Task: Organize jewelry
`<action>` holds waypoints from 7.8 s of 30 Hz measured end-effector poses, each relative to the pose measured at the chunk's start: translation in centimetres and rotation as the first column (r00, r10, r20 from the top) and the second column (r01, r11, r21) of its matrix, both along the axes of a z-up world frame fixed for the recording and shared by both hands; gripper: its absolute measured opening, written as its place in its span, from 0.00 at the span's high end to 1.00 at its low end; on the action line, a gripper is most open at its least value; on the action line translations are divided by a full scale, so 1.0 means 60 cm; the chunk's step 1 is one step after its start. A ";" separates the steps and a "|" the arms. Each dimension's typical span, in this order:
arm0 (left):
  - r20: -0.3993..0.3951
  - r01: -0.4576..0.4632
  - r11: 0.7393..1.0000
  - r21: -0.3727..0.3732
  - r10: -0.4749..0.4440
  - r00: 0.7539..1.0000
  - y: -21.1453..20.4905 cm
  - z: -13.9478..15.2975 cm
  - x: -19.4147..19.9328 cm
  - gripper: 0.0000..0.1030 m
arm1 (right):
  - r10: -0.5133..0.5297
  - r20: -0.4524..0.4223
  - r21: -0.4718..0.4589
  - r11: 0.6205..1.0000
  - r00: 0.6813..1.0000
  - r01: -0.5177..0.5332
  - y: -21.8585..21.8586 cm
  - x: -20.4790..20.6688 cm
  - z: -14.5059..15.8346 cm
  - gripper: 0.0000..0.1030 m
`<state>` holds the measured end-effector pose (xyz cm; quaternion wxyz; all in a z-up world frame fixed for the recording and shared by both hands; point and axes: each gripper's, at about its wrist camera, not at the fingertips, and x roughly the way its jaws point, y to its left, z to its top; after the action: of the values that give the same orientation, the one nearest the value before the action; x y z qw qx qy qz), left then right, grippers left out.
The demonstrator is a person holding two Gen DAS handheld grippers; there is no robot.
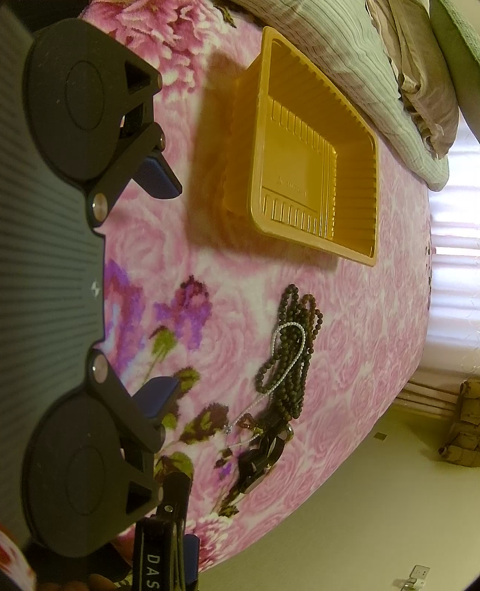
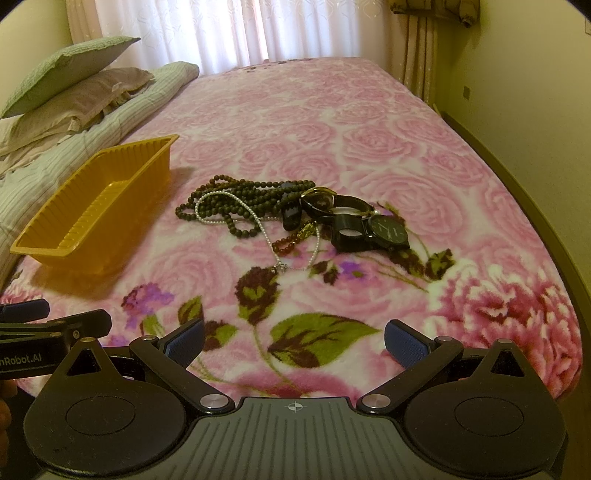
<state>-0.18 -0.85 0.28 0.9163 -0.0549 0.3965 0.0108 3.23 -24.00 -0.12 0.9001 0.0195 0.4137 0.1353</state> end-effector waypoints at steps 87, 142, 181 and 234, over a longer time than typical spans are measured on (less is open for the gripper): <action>-0.019 -0.160 0.961 -0.227 0.160 0.987 0.435 -0.056 0.133 0.90 | 0.032 -0.017 -0.010 0.999 0.999 -0.032 0.095 0.076 -0.027 0.01; -0.090 0.099 0.847 0.522 -0.061 0.994 0.158 0.093 0.166 0.98 | -0.028 0.107 -0.027 0.999 0.994 0.031 -0.077 0.180 -0.065 0.36; -0.077 0.099 0.863 0.495 -0.070 0.995 0.166 0.090 0.166 0.98 | 0.109 0.238 -0.037 0.994 0.965 -0.103 0.023 0.151 0.023 0.44; -0.080 0.079 0.888 0.454 -0.048 0.996 0.178 0.071 0.155 0.98 | -0.068 0.118 0.028 0.997 0.991 0.065 -0.055 0.135 -0.050 0.36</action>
<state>9.12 9.82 4.56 0.8898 0.1750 0.4147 0.0755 11.31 -27.33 -3.11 0.9268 0.0361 0.3570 0.1111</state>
